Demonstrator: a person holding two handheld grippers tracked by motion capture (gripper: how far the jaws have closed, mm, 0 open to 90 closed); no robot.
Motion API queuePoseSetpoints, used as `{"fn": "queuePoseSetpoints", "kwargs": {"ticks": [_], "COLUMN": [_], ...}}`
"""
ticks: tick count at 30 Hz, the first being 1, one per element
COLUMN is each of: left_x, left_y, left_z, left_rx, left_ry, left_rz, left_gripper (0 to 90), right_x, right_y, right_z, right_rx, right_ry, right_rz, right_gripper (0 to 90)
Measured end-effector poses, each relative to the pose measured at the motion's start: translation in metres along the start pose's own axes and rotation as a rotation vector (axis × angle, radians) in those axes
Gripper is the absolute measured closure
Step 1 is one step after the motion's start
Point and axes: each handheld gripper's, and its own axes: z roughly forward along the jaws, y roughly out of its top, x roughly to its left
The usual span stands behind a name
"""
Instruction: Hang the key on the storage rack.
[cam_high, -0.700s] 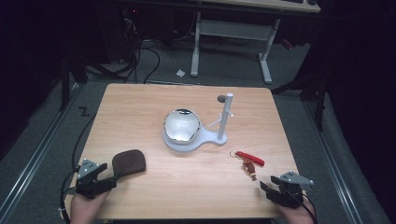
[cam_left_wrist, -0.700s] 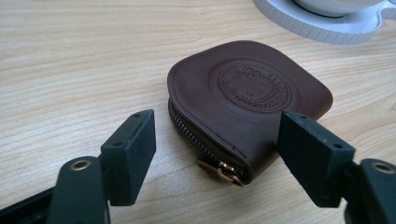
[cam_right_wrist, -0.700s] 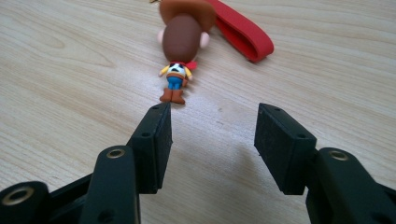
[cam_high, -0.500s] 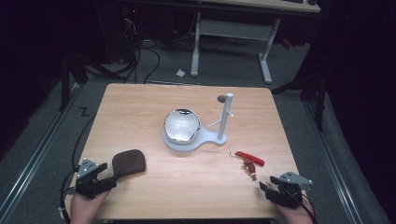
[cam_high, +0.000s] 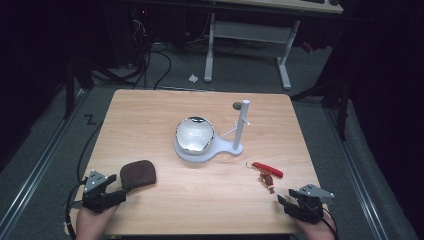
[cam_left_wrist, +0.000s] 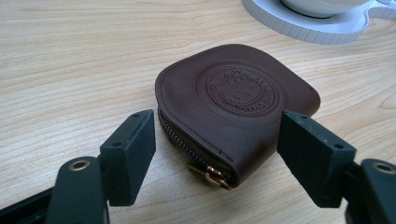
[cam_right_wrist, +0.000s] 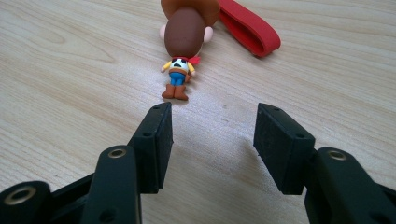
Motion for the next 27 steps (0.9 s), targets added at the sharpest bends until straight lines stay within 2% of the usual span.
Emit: {"fn": "queuePoseSetpoints", "kwargs": {"ticks": [7, 8, 12, 13, 17, 18, 21, 24, 25, 27], "left_x": [0.0, 0.0, -0.001, -0.001, 0.001, 0.001, 0.003, 0.005, 0.006, 0.006], "left_y": [0.0, 0.0, 0.001, 0.001, 0.001, 0.001, 0.0, -0.001, -0.001, -0.002], "left_z": [0.0, 0.0, 0.0, 0.0, -0.001, -0.001, -0.001, -0.001, -0.001, -0.001], "left_rx": [-0.005, -0.004, -0.004, -0.004, -0.007, -0.007, -0.005, -0.001, 0.003, 0.003], "left_ry": [0.0, -0.001, -0.005, -0.006, -0.009, -0.009, -0.008, -0.008, -0.007, -0.006], "left_rz": [0.002, 0.002, 0.004, 0.005, -0.001, -0.001, -0.01, -0.015, -0.017, -0.02], "left_gripper": [28.8, 28.9, 29.1, 29.2, 29.4, 29.5, 29.6, 29.8, 29.9, 30.0], "right_x": [-0.001, -0.005, -0.013, -0.017, -0.021, -0.021, -0.026, -0.027, -0.029, -0.029], "right_y": [0.001, 0.004, 0.015, 0.026, 0.045, 0.045, 0.053, 0.054, 0.056, 0.056], "right_z": [0.0, 0.002, 0.007, 0.013, 0.032, 0.032, 0.049, 0.053, 0.054, 0.053], "right_rx": [-0.009, -0.012, 0.0, 0.008, 0.044, 0.044, 0.075, 0.075, 0.078, 0.078], "right_ry": [-0.005, -0.007, -0.017, -0.025, -0.038, -0.038, -0.025, -0.028, -0.028, -0.028], "right_rz": [0.008, 0.025, 0.038, 0.03, 0.009, 0.009, 0.01, 0.004, 0.009, 0.006], "right_gripper": [51.3, 52.6, 54.8, 55.3, 54.9, 54.9, 52.9, 53.0, 61.5, 64.7]}}
